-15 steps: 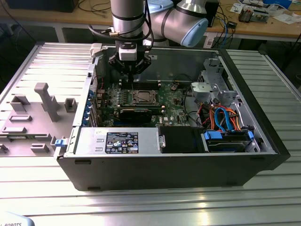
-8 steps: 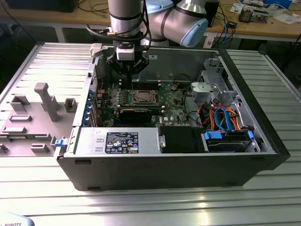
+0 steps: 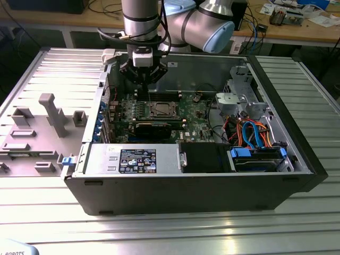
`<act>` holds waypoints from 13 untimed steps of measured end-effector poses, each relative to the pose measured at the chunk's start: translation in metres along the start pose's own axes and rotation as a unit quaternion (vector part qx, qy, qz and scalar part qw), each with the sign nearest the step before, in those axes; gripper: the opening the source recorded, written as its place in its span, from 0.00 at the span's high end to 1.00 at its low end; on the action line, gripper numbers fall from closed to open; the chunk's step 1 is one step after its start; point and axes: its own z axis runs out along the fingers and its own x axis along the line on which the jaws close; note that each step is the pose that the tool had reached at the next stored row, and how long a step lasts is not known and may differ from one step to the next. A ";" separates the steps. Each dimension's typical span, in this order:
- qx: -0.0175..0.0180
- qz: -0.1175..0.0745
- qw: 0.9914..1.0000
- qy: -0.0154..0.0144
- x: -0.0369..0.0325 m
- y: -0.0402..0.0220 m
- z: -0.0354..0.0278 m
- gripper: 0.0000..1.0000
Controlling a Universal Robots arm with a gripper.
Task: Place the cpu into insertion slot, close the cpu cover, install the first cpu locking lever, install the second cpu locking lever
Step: 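Install the first cpu locking lever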
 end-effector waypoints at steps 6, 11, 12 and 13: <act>-0.001 0.015 1.000 0.000 -0.0005 -0.0017 0.0000 0.89; -0.008 0.017 1.000 0.001 -0.0013 -0.0038 0.0001 0.89; -0.009 0.017 1.000 0.001 -0.0017 -0.0045 0.0001 0.89; -0.010 0.017 1.000 0.001 -0.0019 -0.0051 0.0001 0.89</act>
